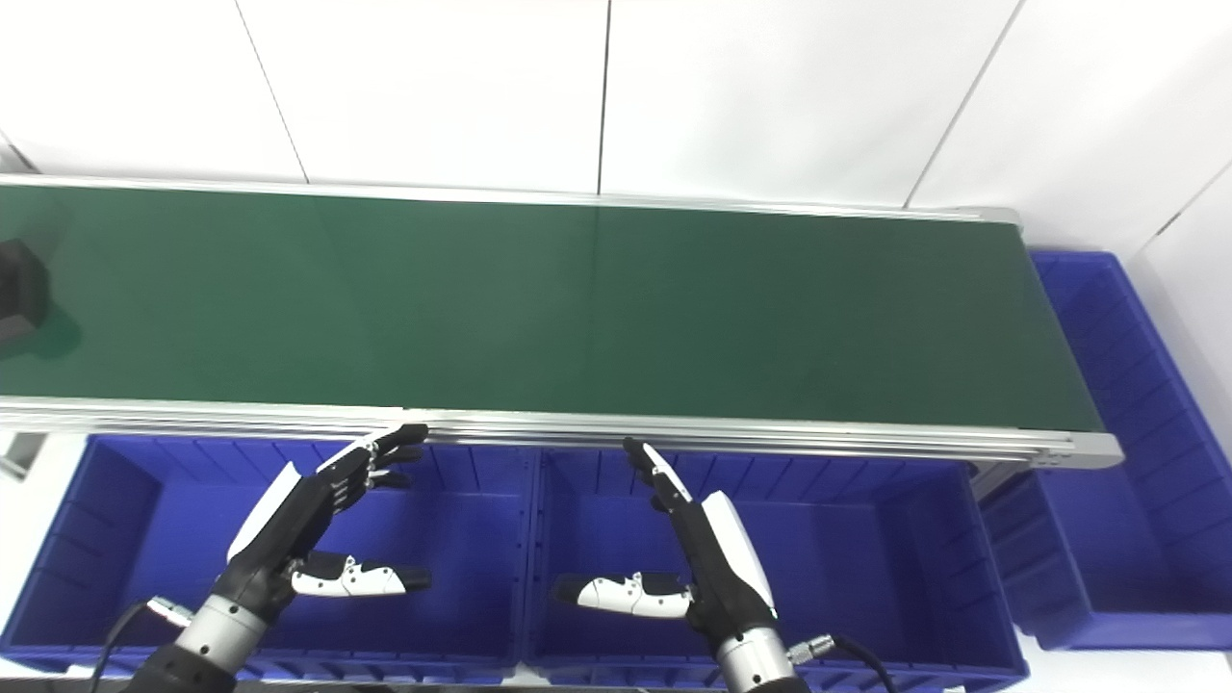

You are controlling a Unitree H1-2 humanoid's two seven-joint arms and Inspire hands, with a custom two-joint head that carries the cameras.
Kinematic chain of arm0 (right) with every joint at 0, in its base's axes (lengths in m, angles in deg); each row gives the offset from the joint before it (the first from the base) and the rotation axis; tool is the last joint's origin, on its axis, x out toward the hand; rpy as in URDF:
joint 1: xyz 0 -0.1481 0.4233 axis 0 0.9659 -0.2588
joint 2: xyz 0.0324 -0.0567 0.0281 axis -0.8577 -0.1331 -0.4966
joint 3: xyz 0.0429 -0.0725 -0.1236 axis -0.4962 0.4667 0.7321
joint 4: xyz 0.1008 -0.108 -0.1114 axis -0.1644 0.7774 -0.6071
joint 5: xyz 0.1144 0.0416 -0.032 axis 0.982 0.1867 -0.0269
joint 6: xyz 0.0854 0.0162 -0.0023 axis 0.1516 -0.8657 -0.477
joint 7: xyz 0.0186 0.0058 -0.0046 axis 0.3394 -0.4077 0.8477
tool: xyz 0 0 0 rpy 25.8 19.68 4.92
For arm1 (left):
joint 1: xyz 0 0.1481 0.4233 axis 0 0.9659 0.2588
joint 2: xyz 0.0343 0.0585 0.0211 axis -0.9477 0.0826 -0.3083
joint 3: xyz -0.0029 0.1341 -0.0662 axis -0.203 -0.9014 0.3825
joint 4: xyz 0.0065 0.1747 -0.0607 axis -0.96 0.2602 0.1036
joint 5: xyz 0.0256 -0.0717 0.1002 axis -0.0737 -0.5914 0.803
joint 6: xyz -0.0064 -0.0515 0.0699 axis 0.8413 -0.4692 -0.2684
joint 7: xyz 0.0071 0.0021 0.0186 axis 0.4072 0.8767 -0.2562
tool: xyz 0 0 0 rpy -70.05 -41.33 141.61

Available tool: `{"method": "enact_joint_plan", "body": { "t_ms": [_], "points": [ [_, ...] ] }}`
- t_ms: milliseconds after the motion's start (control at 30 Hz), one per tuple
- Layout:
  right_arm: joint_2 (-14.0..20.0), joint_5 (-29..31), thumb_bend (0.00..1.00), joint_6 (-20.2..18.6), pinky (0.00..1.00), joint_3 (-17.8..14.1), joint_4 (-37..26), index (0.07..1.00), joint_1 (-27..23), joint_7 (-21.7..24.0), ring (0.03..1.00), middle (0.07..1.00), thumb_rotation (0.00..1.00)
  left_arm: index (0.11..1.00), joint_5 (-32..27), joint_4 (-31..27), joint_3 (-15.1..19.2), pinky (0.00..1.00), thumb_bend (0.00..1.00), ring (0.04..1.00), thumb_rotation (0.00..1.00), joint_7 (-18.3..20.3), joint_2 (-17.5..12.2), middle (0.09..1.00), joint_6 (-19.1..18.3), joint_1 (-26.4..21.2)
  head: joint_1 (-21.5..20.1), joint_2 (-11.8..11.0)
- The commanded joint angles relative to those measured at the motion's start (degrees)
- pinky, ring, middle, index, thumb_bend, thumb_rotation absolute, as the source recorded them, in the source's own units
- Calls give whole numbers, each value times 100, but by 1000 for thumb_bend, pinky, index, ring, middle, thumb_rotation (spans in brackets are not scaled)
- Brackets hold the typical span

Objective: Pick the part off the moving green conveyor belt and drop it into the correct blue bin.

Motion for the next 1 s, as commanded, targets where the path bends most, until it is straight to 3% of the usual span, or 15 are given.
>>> {"method": "enact_joint_plan", "body": {
  "t_ms": [0,767,967],
  "points": [
    [-12,-21,883,26,866,26,-178,947,-61,-20,925,927,406,853,-78,-150,4,757,832,846,201,-36,-52,884,106,-62,11,3],
    [-27,3,868,75,855,18,-117,940,-51,-89,915,919,380,856,-5,-86,-1,753,832,844,221,-68,-50,883,185,-62,30,-45],
    [-29,4,874,83,863,21,-121,940,-37,-94,920,921,392,855,-84,-64,-1,757,828,849,189,-49,-45,885,232,-67,25,-50]
  ]
}}
